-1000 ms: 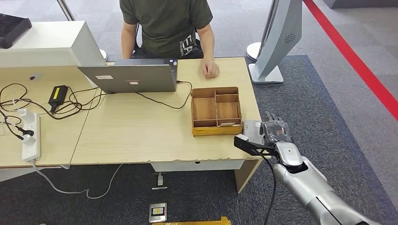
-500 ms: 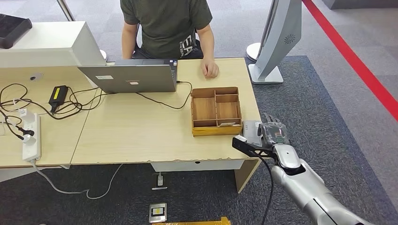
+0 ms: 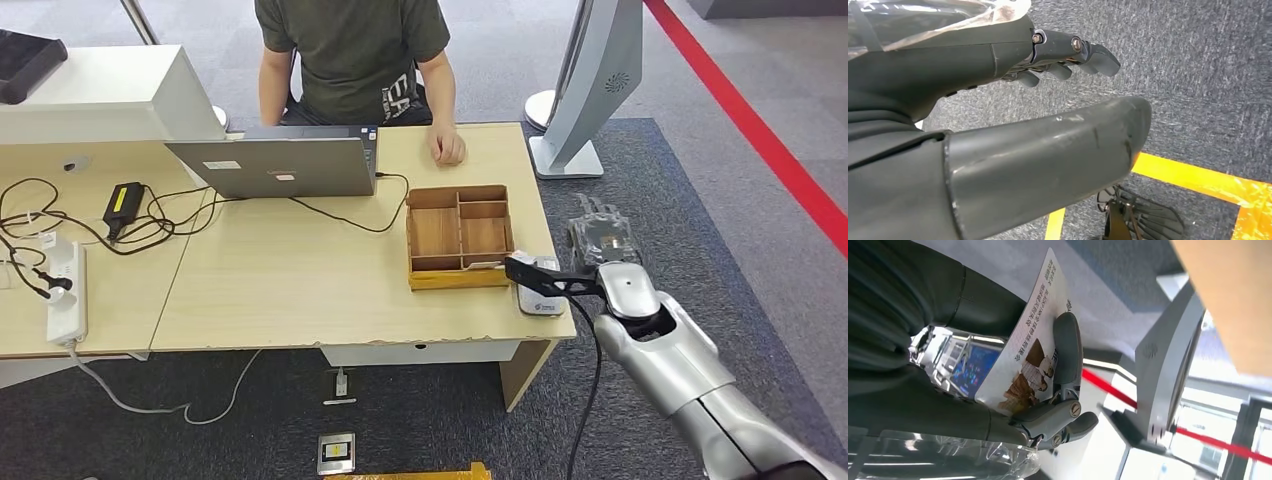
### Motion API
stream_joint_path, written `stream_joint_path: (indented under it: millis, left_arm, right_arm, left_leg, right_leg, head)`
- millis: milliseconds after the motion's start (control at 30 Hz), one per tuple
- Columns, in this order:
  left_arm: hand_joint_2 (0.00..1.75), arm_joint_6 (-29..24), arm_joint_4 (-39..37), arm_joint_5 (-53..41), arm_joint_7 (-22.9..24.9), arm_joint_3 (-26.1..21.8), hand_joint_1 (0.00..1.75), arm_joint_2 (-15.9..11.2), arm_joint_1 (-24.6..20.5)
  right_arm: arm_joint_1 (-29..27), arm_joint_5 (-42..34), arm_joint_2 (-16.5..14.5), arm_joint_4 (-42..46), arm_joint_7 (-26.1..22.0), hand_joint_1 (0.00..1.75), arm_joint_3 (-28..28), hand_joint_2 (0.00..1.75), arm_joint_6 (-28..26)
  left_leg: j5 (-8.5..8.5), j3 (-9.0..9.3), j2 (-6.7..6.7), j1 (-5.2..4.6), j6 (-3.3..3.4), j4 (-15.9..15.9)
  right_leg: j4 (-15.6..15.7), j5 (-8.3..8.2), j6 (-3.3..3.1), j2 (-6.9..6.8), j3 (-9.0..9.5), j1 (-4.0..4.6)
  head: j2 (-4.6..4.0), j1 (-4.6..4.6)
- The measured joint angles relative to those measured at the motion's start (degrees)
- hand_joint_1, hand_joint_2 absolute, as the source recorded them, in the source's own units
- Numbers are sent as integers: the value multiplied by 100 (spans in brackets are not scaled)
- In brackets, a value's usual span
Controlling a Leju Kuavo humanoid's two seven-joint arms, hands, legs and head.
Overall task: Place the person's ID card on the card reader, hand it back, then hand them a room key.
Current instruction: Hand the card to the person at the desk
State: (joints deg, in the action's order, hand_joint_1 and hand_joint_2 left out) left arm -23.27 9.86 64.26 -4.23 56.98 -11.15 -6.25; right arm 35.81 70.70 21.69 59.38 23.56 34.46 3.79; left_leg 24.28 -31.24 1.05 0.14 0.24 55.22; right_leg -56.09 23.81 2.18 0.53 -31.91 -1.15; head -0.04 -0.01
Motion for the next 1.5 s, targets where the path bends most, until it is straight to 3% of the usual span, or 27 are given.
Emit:
stream_joint_path:
  millis: [200,367,633,1033,1333,1367,1467,1500]
  left_arm:
    - [0,72,0,-56,6,19,0,-11,-3]
    - [0,90,0,-151,-21,71,0,-17,-13]
    - [0,62,0,-143,-88,134,0,-21,-36]
    - [0,-246,0,203,288,120,0,-1,-46]
    - [0,-432,0,326,427,87,0,44,-42]
    - [0,-456,0,358,425,78,0,50,-42]
    - [0,-554,0,497,404,21,0,71,-40]
    - [0,-591,0,541,394,-4,0,79,-38]
  right_arm:
    - [391,186,86,710,-31,175,-60,175,309]
    - [631,-630,-60,831,-126,175,-38,175,230]
    - [1036,-1174,-550,127,-285,175,167,175,-483]
    - [1688,-1391,-1411,-1333,-372,175,521,175,-970]
    - [1793,-1358,-1762,-1826,-423,175,653,175,-1032]
    - [1795,-1352,-1787,-1853,-421,131,666,175,-1054]
    - [1794,-1293,-1840,-1904,-403,0,703,44,-1240]
    - [1793,-1238,-1850,-1912,-392,0,716,0,-1317]
  left_leg:
    - [0,-1,0,1,-1,0]
    - [-1,-4,1,2,-2,-1]
    - [-3,-6,4,4,-4,-1]
    - [-5,-19,4,9,-8,-1]
    - [-6,-19,3,9,-9,-1]
    - [-6,-19,3,9,-9,-1]
    - [-6,-19,2,9,-9,-1]
    - [-6,-19,2,9,-9,0]
  right_leg:
    - [0,0,0,0,0,3]
    - [-1,0,0,0,0,5]
    - [-3,0,-1,0,-1,6]
    - [-4,-2,-7,2,-18,12]
    - [-4,-2,-7,2,-19,13]
    - [-4,-2,-7,2,-19,13]
    - [-4,-2,-7,2,-20,13]
    - [-4,-2,-7,2,-20,13]
  head:
    - [0,0]
    - [0,1]
    - [0,0]
    - [0,-1]
    - [0,0]
    - [0,0]
    - [0,0]
    - [0,0]
